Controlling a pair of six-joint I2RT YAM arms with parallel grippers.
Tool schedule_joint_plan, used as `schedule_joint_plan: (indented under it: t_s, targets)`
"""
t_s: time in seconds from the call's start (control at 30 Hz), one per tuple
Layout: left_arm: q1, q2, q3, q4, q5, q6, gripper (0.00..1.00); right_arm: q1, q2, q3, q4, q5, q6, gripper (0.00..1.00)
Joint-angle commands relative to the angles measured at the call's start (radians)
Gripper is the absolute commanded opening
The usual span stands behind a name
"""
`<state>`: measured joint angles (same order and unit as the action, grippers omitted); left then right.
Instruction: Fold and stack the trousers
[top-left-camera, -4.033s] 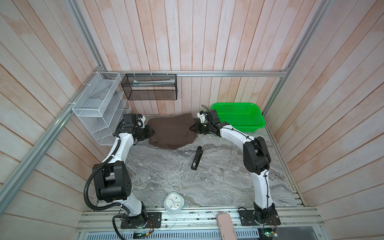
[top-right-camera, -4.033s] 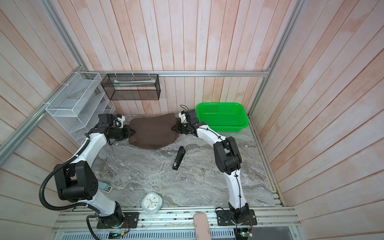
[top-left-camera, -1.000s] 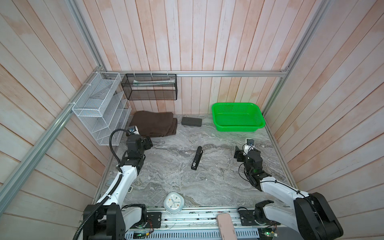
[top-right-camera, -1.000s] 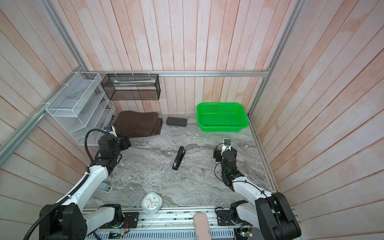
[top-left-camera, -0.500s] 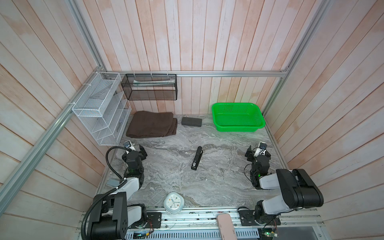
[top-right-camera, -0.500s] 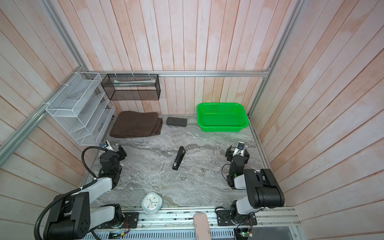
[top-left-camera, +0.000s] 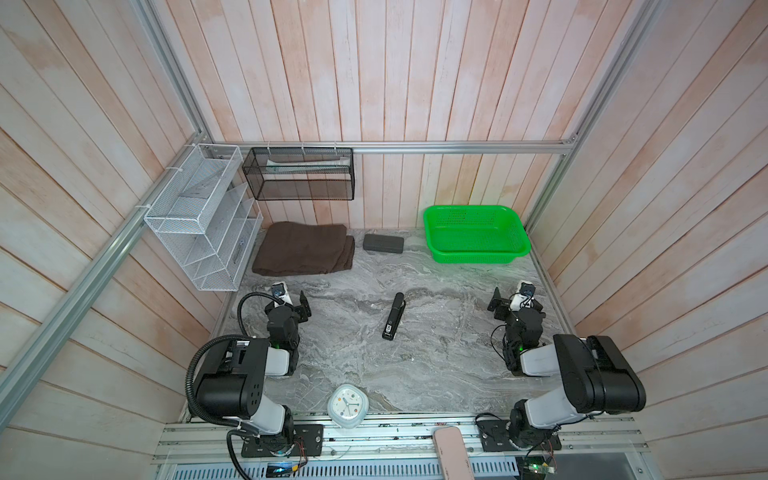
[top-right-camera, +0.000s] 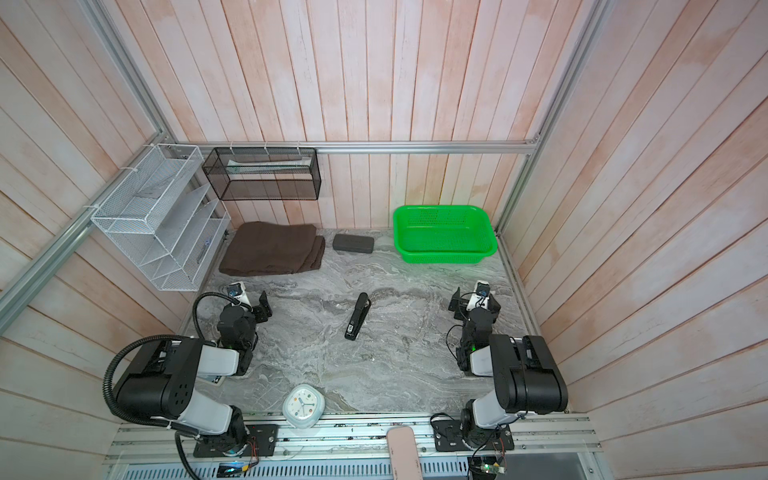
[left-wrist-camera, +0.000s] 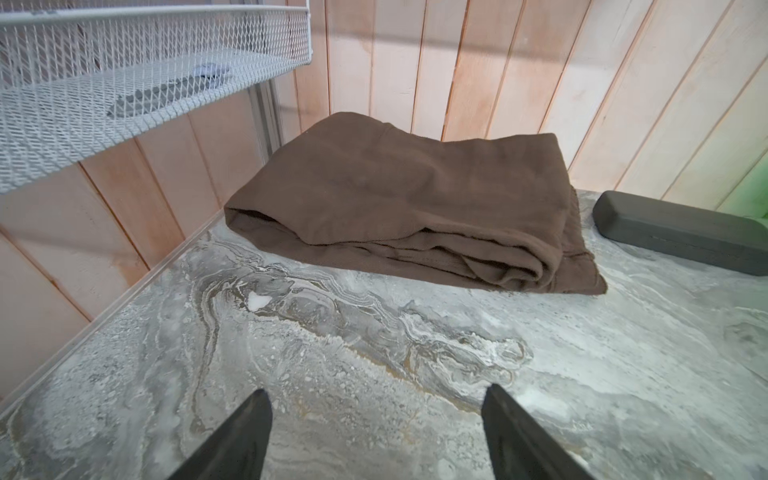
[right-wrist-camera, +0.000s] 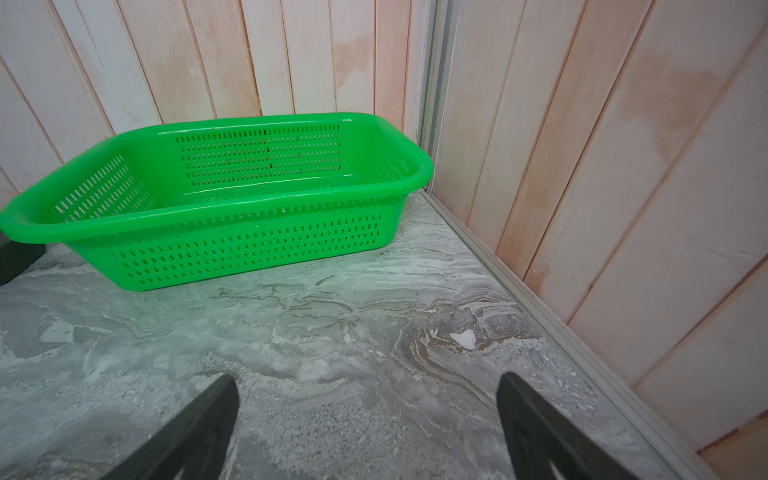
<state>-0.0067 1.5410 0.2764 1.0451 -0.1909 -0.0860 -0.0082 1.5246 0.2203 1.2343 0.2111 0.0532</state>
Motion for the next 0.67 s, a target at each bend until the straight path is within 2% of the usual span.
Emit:
schedule_joint_plan:
  t_s: [0.0, 0.63]
  targets:
    - [0.0, 0.005, -0.001, 0.096, 0.014, 0.033, 0.99, -0.004, -0.009, 0.011, -0.009, -0.012, 0.012, 0.98]
    - [0.0, 0.001, -0.006, 0.099, 0.016, 0.034, 1.0, -0.003, -0.007, 0.013, -0.01, -0.012, 0.011, 0.98]
